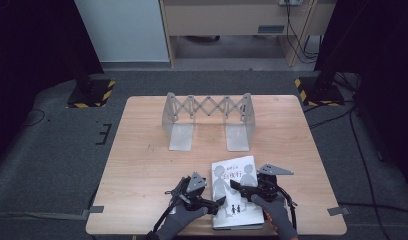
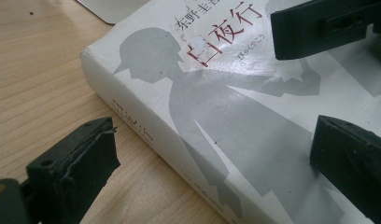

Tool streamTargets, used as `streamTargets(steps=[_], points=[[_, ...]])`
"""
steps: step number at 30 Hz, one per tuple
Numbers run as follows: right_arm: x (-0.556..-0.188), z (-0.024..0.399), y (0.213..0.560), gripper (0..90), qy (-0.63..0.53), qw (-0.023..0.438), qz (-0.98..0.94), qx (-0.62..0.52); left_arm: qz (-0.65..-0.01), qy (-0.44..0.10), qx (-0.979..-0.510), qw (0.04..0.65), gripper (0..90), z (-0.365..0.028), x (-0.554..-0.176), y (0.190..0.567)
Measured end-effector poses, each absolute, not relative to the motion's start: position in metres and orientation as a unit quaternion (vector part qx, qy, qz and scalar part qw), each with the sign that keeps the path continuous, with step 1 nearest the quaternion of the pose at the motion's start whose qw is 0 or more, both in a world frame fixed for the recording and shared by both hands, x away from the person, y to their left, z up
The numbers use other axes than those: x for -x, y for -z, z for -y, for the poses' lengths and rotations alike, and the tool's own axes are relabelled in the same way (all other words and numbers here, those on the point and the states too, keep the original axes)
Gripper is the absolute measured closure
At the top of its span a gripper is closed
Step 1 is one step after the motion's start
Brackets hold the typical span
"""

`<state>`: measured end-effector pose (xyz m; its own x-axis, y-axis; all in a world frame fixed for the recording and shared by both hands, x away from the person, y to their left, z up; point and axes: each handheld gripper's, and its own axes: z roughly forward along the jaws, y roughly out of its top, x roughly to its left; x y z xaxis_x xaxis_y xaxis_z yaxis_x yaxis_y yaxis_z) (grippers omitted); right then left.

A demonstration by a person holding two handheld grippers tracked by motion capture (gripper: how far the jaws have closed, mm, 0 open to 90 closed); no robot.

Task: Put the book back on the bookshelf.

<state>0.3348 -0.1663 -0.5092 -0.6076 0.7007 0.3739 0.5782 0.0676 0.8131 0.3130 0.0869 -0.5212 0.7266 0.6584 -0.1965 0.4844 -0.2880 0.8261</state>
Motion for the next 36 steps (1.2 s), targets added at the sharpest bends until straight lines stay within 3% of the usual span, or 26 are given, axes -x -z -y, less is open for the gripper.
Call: streamTargets(steps=[9, 17, 21, 27, 36], points=[[-0.337, 0.173, 0.512, 43.3, -0.523, 0.041, -0.711, -0.469, -0.352, -0.094, -0.798, 0.479, 0.0, -0.086, -0.313, 0.522], [-0.339, 0.172, 0.514, 47.2, -0.512, 0.034, -0.708, -0.485, -0.346, -0.092, -0.796, 0.488, 0.6, -0.083, -0.311, 0.523], [-0.34, 0.174, 0.512, 52.6, -0.517, 0.024, -0.702, -0.49, -0.349, -0.08, -0.794, 0.491, 5.8, -0.084, -0.31, 0.522], [-0.343, 0.175, 0.507, 56.6, -0.516, 0.017, -0.708, -0.482, -0.361, -0.101, -0.785, 0.493, 21.8, -0.089, -0.31, 0.519], [-0.344, 0.174, 0.501, 61.3, -0.511, 0.009, -0.708, -0.488, -0.387, -0.093, -0.765, 0.506, 23.7, -0.099, -0.318, 0.516]])
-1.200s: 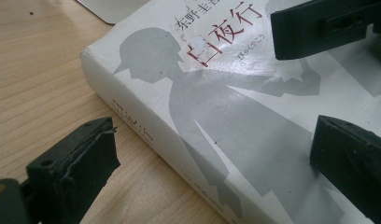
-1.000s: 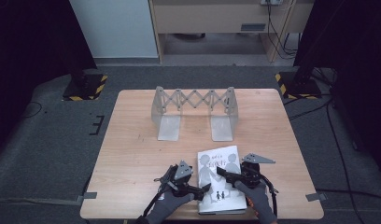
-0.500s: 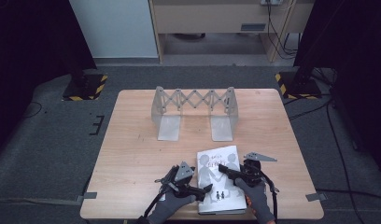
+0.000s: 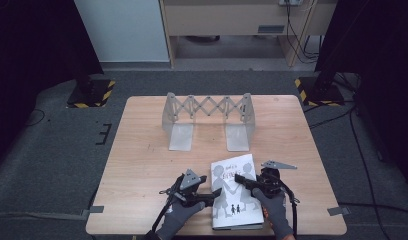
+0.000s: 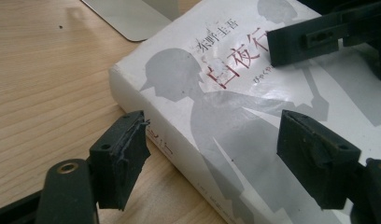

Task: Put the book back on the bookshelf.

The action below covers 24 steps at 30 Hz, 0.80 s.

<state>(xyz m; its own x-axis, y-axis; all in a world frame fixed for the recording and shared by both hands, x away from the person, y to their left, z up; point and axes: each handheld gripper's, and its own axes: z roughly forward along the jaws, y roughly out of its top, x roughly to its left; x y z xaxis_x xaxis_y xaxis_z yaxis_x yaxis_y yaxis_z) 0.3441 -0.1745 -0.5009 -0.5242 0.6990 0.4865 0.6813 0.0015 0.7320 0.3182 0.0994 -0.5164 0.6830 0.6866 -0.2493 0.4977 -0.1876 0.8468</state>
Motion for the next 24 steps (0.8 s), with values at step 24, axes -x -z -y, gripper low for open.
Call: streamTargets(steps=[24], points=[[-0.334, 0.174, 0.483, 77.3, -0.567, 0.006, -0.678, -0.468, -0.381, -0.045, -0.76, 0.524, 16.6, -0.102, -0.322, 0.517]])
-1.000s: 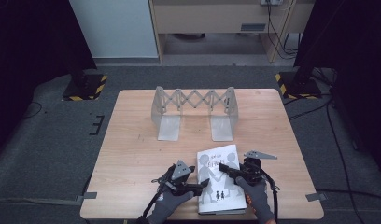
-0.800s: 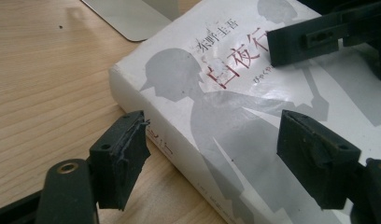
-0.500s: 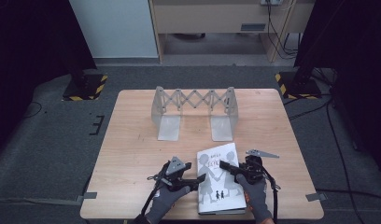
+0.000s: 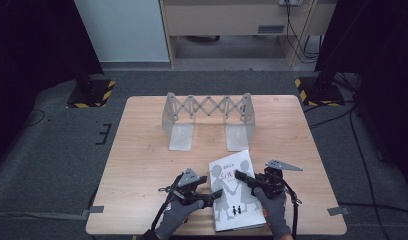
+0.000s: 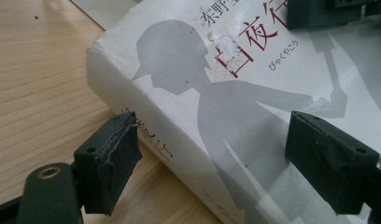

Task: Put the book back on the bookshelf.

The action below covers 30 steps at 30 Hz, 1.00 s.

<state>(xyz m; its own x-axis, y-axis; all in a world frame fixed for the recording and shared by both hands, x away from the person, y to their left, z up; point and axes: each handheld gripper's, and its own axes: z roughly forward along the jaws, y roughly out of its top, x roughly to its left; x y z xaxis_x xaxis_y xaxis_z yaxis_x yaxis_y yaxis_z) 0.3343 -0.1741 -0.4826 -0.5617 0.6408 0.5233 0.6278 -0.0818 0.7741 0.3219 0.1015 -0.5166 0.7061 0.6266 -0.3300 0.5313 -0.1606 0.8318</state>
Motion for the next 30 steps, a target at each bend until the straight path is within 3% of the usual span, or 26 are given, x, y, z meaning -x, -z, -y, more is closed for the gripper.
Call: streamTargets(steps=[10, 16, 22, 30], points=[[-0.327, 0.174, 0.476, 79.8, -0.6, 0.008, -0.678, -0.426, -0.371, -0.025, -0.76, 0.533, 0.0, -0.099, -0.321, 0.517], [-0.325, 0.175, 0.476, 79.9, -0.609, 0.01, -0.674, -0.418, -0.383, 0.002, -0.751, 0.537, 0.0, -0.099, -0.321, 0.519], [-0.322, 0.177, 0.472, 80.7, -0.63, 0.008, -0.673, -0.388, -0.369, 0.069, -0.753, 0.54, 0.0, -0.098, -0.321, 0.524], [-0.33, 0.18, 0.481, 79.4, -0.622, -0.013, -0.666, -0.412, -0.378, 0.084, -0.74, 0.55, 0.0, -0.098, -0.326, 0.535]])
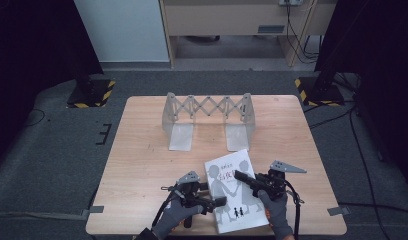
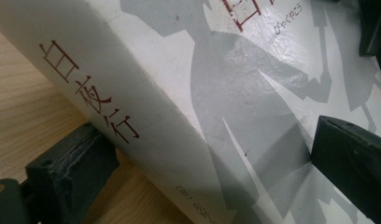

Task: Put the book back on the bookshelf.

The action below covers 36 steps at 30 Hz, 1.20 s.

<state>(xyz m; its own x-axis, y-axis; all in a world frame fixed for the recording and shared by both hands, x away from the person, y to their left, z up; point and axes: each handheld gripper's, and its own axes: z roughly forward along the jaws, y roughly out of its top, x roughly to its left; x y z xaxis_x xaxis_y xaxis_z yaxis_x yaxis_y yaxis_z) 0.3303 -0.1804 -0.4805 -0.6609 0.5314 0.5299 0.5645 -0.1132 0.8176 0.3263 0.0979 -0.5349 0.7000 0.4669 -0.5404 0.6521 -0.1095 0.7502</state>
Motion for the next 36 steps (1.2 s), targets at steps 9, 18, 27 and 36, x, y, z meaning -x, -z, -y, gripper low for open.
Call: streamTargets(steps=[9, 18, 27, 36], points=[[-0.34, 0.182, 0.492, 74.6, 0.586, 0.024, 0.674, 0.45, -0.405, 0.109, -0.731, 0.539, 0.1, -0.096, -0.329, 0.546], [-0.341, 0.174, 0.494, 55.5, 0.535, -0.019, 0.715, 0.449, -0.41, 0.101, -0.73, 0.537, 0.3, -0.094, -0.328, 0.547], [-0.337, 0.171, 0.497, 27.6, 0.483, -0.086, 0.753, 0.438, -0.414, 0.091, -0.733, 0.532, 1.8, -0.092, -0.326, 0.546], [-0.337, 0.175, 0.5, 24.1, 0.469, -0.133, 0.745, 0.456, -0.415, 0.084, -0.737, 0.527, 4.1, -0.092, -0.326, 0.545]])
